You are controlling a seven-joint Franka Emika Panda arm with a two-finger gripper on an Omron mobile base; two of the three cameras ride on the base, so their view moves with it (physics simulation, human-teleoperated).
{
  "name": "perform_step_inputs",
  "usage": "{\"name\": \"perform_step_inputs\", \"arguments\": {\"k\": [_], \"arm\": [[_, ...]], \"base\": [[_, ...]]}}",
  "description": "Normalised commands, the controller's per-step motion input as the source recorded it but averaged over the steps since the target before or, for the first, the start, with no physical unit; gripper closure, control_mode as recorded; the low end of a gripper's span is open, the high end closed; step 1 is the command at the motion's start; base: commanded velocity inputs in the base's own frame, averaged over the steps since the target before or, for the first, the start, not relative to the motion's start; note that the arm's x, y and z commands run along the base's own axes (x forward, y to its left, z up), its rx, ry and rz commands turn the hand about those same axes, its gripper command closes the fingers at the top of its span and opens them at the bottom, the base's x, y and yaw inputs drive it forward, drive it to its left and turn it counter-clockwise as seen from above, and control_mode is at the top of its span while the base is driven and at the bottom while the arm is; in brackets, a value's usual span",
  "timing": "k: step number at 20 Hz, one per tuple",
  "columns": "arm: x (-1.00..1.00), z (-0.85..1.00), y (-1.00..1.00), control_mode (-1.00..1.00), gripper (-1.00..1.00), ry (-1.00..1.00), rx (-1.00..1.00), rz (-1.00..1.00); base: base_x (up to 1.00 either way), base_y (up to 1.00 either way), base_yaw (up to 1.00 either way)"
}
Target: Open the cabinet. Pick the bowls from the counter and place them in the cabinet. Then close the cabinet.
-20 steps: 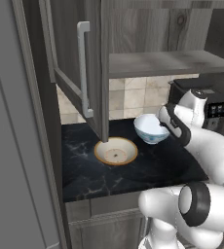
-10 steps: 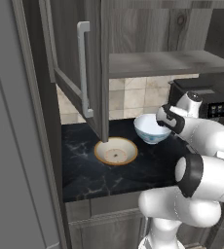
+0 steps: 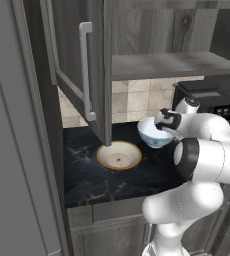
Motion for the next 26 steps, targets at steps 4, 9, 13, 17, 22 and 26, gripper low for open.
{"name": "perform_step_inputs", "arguments": {"k": [4,9,13,17,22,26], "arm": [[0.28,-0.3,-0.02,-1.0,-1.0,0.0,-0.03,0.0],[0.16,-0.28,-0.03,-1.0,-1.0,0.0,-0.04,0.0],[0.08,-0.31,-0.01,-1.0,-1.0,0.0,-0.05,0.0],[0.03,-0.37,0.0,-1.0,1.0,0.0,-0.02,0.0],[0.01,-0.14,0.0,-1.0,1.0,0.01,-0.01,0.0],[0.0,0.0,0.0,-1.0,1.0,0.0,0.0,0.0]], "base": [[0.0,0.0,0.0],[0.0,0.0,0.0],[0.0,0.0,0.0],[0.0,0.0,0.0],[0.0,0.0,0.0],[0.0,0.0,0.0]]}}
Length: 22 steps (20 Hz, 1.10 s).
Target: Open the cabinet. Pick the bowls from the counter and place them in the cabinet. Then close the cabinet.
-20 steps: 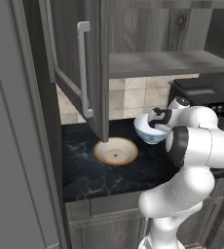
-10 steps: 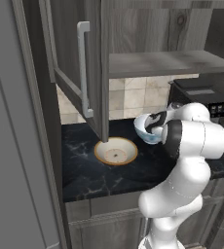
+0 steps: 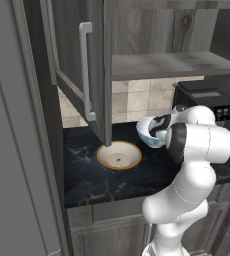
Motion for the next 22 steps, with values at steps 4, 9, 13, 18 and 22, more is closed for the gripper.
{"name": "perform_step_inputs", "arguments": {"k": [4,9,13,18,22], "arm": [[0.0,0.04,0.0,-1.0,1.0,-0.01,0.0,0.0],[-0.17,0.64,-0.11,-1.0,1.0,-0.08,0.08,0.0],[-0.71,0.76,-0.44,-1.0,1.0,-0.2,0.08,0.0],[-1.0,0.74,-0.64,-1.0,1.0,-0.29,0.09,0.0],[-1.0,0.86,-0.52,-1.0,1.0,-0.17,0.01,0.0]], "base": [[0.0,0.0,0.0],[0.0,0.0,0.0],[0.0,0.0,0.0],[0.0,0.0,0.0],[0.0,0.0,0.0]]}}
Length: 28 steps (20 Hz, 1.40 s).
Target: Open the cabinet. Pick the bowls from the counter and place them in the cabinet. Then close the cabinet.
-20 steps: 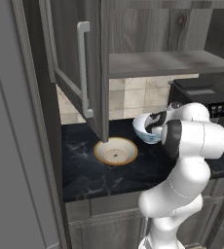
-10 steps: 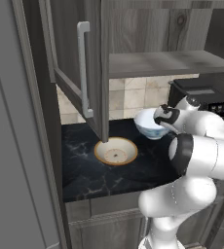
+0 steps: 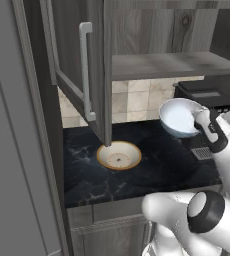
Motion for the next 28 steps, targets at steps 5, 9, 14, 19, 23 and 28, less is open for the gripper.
{"name": "perform_step_inputs", "arguments": {"k": [5,9,14,19,23,28], "arm": [[-0.89,1.0,-0.16,-1.0,1.0,-0.02,0.0,0.0],[-0.71,1.0,-0.06,-1.0,1.0,0.07,-0.02,0.0],[-0.53,1.0,-0.09,-1.0,1.0,0.19,-0.05,-0.02],[-0.23,0.98,-0.1,-1.0,1.0,0.09,0.0,-0.03],[-0.26,0.37,-0.24,-1.0,1.0,-0.19,0.22,-0.01],[-0.25,0.0,-0.05,-1.0,1.0,-0.3,0.38,0.0]], "base": [[0.0,0.0,0.0],[0.0,0.0,0.0],[0.0,0.0,0.0],[0.0,0.0,0.0],[0.0,0.0,0.0],[0.0,0.0,0.0]]}}
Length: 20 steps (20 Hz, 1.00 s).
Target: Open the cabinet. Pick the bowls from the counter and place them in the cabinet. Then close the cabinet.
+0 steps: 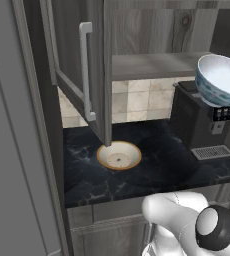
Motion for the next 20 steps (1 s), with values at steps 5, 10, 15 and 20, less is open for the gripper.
{"name": "perform_step_inputs", "arguments": {"k": [5,10,15,20], "arm": [[-0.04,0.0,0.0,-1.0,1.0,-0.05,0.08,0.0],[0.16,0.0,0.03,-1.0,1.0,0.03,0.0,0.0],[0.46,0.28,0.09,-1.0,1.0,0.11,0.0,0.0],[0.22,0.5,0.1,-1.0,1.0,0.03,0.0,0.0]], "base": [[0.0,0.0,0.0],[0.0,0.0,0.0],[0.0,0.0,0.0],[0.0,0.0,0.0]]}}
